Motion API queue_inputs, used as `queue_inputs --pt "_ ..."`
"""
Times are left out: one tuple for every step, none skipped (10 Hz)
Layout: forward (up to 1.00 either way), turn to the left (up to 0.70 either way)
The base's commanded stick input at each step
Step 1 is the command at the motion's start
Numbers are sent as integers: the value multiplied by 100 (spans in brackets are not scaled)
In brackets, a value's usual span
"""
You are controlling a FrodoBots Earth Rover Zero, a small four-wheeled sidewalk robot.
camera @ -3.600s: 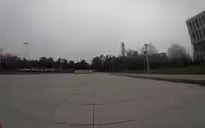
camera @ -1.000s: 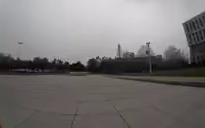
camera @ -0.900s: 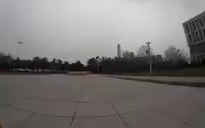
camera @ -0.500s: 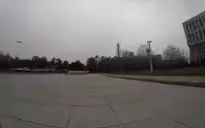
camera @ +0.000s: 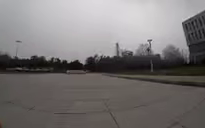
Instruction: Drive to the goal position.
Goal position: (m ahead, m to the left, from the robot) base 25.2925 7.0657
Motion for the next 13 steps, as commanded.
queue_inputs --pt "70 -1" --pt "70 -1" --pt "70 -1" --pt "70 -1" --pt "70 -1" --pt "70 -1" --pt "70 -1" --pt "70 -1" --pt "70 -1" --pt "70 -1" --pt "70 -1" --pt "70 -1" --pt "70 -1"
